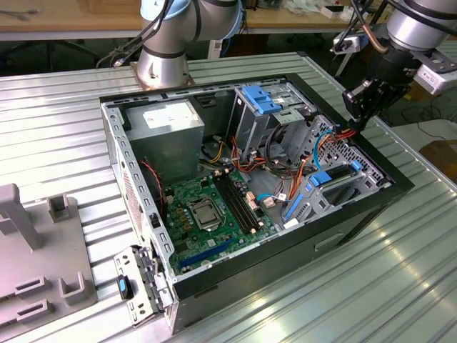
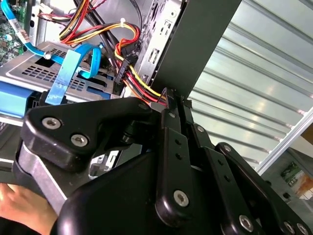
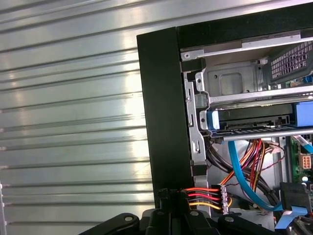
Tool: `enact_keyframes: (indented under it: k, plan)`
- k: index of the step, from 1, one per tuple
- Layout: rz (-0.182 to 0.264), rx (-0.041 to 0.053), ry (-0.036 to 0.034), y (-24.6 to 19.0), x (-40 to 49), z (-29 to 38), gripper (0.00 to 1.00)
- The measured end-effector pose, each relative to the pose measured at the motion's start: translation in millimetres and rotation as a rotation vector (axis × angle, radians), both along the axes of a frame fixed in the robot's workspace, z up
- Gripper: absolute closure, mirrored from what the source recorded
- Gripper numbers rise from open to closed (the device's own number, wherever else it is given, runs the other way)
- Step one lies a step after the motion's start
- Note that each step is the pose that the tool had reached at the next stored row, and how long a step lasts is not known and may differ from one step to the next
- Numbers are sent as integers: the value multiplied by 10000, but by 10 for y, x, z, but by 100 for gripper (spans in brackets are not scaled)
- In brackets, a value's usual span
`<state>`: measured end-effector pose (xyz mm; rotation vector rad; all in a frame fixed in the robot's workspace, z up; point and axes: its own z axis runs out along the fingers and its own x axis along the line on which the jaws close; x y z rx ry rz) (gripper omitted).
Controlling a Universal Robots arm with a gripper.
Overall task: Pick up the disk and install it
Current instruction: 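Insert the disk into the insertion slot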
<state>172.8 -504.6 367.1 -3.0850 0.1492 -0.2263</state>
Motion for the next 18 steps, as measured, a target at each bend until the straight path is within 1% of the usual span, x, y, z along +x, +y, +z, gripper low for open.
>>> enact_keyframes:
  k: [1,2,4,8,16,18]
  plan:
    - [0,-1,0,0,0,30,84]
    - [-19,2,0,0,-3,33,84]
    - [-232,0,0,-1,-11,34,84]
    - [-313,-1,0,-6,-34,34,84]
    - [-490,-1,0,-8,-129,34,84]
    - [-620,1,0,-9,-137,33,84]
